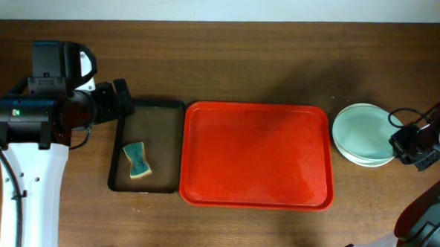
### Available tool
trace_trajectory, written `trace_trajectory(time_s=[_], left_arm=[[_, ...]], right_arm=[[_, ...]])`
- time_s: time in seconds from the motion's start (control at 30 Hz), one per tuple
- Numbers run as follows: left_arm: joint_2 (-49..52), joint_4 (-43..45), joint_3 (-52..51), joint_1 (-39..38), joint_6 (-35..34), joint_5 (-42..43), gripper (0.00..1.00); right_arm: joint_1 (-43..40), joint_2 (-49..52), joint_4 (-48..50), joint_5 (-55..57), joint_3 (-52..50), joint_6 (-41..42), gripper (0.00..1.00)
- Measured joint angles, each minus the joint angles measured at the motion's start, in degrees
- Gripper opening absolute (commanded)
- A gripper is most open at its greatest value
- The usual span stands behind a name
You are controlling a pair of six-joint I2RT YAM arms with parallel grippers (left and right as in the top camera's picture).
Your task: Clean dirty plates on tray and stack at the side
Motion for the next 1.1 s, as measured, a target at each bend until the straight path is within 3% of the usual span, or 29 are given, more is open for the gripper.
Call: trace_trajectory(time_s=[0.03,0.13,0.2,0.27,0.33,0.43,0.47,0.73,1.1], left_arm=[[0.0,0.0,0.0,0.0,0.0,0.0,0.99],[0.0,0.0,0.0,0.0,0.0,0.0,0.99],[0.0,0.0,0.0,0.0,0.0,0.0,0.99],[0.0,-0.02,0.0,0.0,0.0,0.0,0.99],[0.0,0.0,0.0,0.0,0.0,0.0,0.99],[0.0,0.0,0.0,0.0,0.0,0.0,0.99],[0.0,0.0,0.0,0.0,0.0,0.0,0.99],[0.0,0.0,0.0,0.0,0.02,0.0,0.99],[0.0,0.0,0.0,0.0,0.0,0.0,0.99]], right_arm=[[0.26,-0.02,0.2,0.02,0.0,0.04,0.96],[0.28,-0.02,-1.95,-0.42,0.0,-3.23,0.94],[0.28,-0.02,-3.5,-3.78,0.0,-7.76,0.7],[1.29,-0.02,-4.7,-7.72,0.0,-12.83,0.64],[4.61,-0.02,-6.4,-10.27,0.0,-17.86,0.43],[12.17,-0.04,-8.2,-12.09,0.0,-25.51,0.43],[14.47,-0.04,-8.52,-12.31,0.0,-27.56,0.98],[28.35,-0.04,-8.5,-10.12,0.0,-33.24,0.98],[28.68,0.02,-8.37,-10.1,0.0,-33.42,0.98]])
